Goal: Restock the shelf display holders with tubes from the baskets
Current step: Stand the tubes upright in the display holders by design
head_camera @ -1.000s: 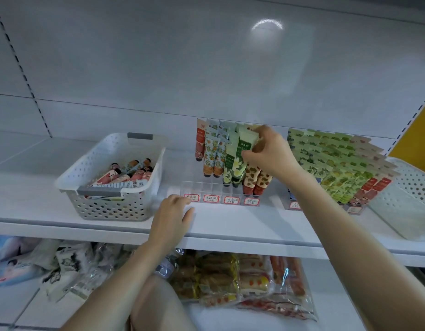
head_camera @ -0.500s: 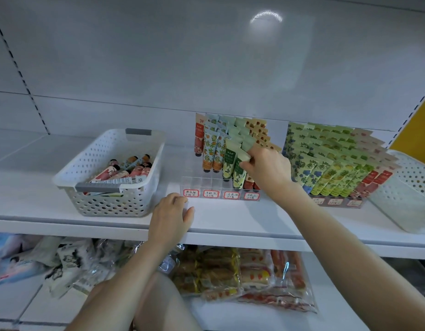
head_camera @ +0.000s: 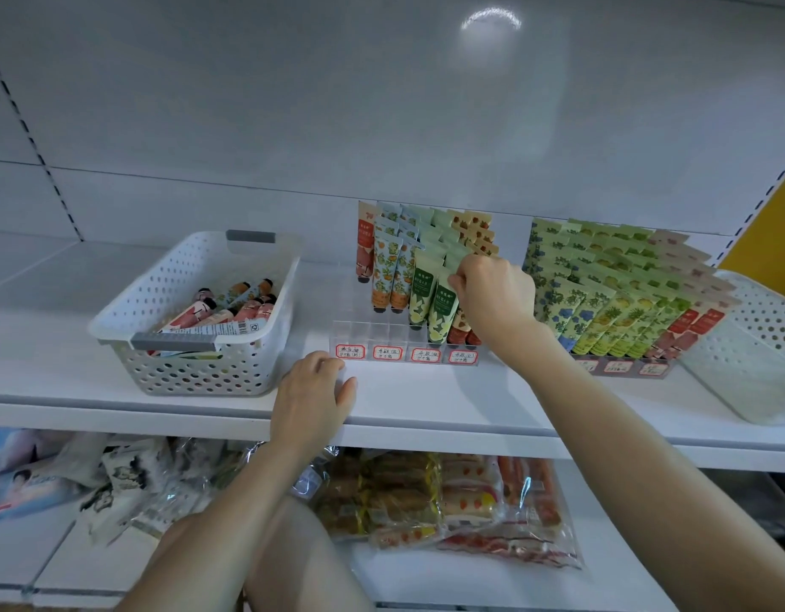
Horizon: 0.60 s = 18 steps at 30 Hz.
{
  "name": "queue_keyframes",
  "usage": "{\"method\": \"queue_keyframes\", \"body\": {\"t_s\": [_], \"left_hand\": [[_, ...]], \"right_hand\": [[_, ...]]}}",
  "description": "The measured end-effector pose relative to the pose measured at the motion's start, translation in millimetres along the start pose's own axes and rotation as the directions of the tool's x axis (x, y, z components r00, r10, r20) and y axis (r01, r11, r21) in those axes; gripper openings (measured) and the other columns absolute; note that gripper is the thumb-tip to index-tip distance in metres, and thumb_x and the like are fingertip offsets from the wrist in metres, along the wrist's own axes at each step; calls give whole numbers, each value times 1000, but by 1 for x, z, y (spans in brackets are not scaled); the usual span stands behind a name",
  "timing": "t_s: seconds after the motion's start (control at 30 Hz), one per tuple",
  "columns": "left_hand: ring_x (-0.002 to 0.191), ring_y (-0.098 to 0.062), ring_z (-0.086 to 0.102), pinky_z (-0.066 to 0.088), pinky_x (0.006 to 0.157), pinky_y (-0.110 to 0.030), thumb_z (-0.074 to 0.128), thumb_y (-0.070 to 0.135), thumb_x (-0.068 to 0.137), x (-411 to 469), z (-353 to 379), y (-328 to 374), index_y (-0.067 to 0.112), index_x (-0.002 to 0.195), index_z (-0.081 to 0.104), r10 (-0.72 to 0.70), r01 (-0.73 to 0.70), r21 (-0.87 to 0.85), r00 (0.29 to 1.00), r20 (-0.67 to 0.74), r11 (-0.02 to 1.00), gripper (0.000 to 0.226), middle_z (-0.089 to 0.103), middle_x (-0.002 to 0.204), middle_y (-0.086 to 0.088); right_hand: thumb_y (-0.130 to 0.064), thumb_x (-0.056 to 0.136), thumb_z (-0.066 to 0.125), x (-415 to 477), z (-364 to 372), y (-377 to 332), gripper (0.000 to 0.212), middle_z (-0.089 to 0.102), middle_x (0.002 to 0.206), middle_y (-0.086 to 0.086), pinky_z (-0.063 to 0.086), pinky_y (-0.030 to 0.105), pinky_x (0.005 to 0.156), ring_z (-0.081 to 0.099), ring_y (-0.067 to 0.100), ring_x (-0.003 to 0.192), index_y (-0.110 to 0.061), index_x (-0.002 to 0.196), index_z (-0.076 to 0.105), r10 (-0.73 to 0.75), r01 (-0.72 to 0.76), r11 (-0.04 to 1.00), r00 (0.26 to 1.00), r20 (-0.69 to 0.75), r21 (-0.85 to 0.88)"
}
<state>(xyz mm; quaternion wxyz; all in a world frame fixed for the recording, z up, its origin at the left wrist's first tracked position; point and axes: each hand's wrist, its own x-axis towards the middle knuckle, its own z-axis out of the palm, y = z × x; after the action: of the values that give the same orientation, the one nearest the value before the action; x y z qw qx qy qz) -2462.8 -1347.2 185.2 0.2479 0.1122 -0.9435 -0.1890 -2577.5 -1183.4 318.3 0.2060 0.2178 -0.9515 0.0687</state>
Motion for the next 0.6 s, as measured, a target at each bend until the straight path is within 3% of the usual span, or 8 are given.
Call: {"method": "queue_keyframes", "body": {"t_s": [0.2, 0.37, 0.6], "left_hand": [[104, -27, 57, 46, 90, -39, 60, 23, 88, 1, 2, -2, 2, 108, 65, -4, 4, -6, 1000, 12, 1000, 29, 62, 112, -13], [103, -28, 58, 47, 89, -38, 61, 22, 88, 0, 0, -1, 1, 107, 65, -11, 11, -13, 1000, 13, 1000, 28, 61, 112, -12], [113, -21, 52, 41, 96, -32, 52, 29, 93, 0, 0, -1, 7, 116, 61, -32, 33, -32, 999, 44, 999, 33, 56, 123, -7]], "right_hand": [[-20, 99, 44, -1, -1, 1, 24, 61, 82, 10, 37, 29, 59, 62, 30, 82, -5, 94, 62, -3, 3, 1000, 1000, 8, -19], [-22, 99, 44, 0, -3, -3, 25, 66, 90, 13, 40, 30, 62, 62, 31, 84, -4, 97, 61, -27, 27, 1000, 999, 26, 0], [-18, 96, 47, 4, -7, -4, 21, 65, 88, 13, 37, 28, 59, 50, 24, 70, -4, 90, 62, 7, -9, 999, 999, 53, 47]]}}
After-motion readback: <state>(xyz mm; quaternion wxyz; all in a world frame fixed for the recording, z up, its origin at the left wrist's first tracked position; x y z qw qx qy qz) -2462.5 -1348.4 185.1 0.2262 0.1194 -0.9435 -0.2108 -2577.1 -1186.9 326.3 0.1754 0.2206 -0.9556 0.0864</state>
